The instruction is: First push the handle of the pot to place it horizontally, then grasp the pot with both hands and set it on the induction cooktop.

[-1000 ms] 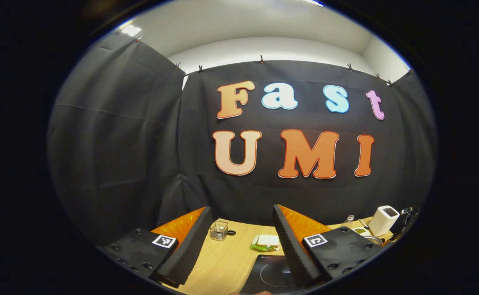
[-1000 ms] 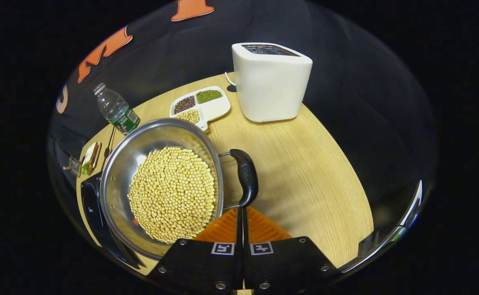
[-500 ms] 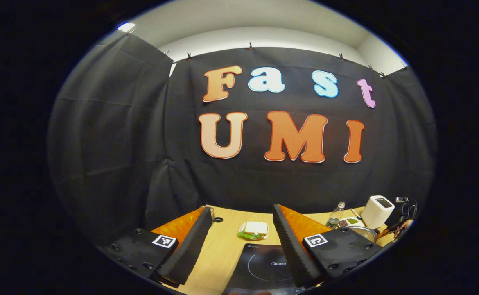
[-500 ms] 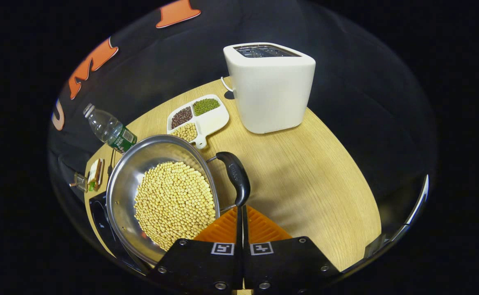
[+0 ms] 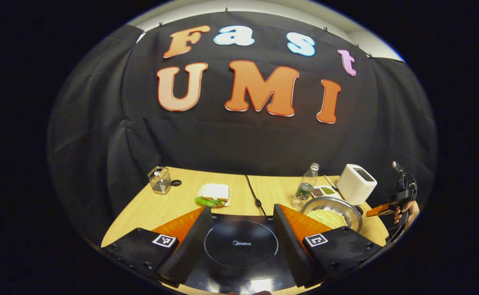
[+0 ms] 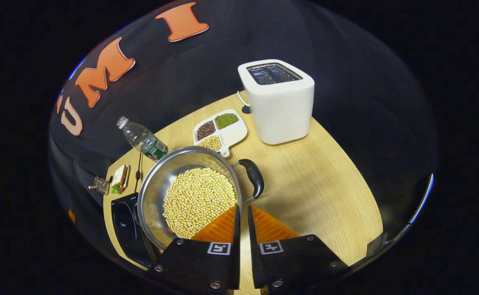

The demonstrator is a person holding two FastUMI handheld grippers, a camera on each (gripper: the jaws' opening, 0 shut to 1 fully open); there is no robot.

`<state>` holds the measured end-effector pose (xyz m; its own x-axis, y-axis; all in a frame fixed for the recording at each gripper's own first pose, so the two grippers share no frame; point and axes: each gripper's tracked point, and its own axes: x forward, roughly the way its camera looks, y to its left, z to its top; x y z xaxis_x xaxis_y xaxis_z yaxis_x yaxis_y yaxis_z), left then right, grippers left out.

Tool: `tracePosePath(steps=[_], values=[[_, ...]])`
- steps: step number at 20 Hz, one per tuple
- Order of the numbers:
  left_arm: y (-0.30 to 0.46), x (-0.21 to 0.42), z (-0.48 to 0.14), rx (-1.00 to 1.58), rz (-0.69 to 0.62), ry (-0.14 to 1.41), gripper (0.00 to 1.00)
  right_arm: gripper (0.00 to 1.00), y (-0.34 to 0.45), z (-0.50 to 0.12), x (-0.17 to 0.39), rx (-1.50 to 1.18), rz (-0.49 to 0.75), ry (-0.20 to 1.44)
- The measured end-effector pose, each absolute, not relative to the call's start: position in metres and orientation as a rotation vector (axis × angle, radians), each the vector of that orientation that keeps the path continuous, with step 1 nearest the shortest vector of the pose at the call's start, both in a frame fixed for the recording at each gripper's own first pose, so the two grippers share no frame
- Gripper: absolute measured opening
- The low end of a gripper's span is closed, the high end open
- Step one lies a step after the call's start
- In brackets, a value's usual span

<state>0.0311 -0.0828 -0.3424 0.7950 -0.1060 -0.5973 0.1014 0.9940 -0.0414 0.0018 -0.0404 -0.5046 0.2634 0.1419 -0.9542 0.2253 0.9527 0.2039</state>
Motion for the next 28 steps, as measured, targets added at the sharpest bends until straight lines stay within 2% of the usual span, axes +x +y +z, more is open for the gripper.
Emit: tracePosePath(steps=[2, 3, 6, 10, 12, 18, 28], values=[[-0.106, 0.025, -0.366, -0.015, -0.148, 0.714, 0.96, 0.25, -0.033, -0.494, 0.005, 0.324, -0.019, 1.288], [-0.118, 0.022, -0.378, -0.010, -0.164, 0.744, 0.98, 0.29, -0.031, -0.490, 0.007, 0.318, -0.008, 1.280], [-0.150, 0.021, -0.402, 0.006, -0.205, 0.809, 0.98, 0.52, -0.027, -0.488, 0.013, 0.301, 0.004, 1.262], [-0.195, 0.025, -0.440, -0.012, -0.257, 0.891, 0.98, 0.72, -0.031, -0.498, 0.016, 0.256, -0.005, 1.256], [-0.210, 0.023, -0.465, -0.034, -0.271, 0.951, 0.98, 0.77, -0.034, -0.504, 0.017, 0.225, -0.014, 1.249], [-0.245, 0.029, -0.531, -0.081, -0.299, 1.090, 0.99, 0.83, -0.038, -0.514, 0.024, 0.203, -0.024, 1.239], [-0.264, 0.042, -0.581, -0.104, -0.253, 1.154, 0.98, 0.83, -0.046, -0.545, 0.036, 0.184, -0.051, 1.247]])
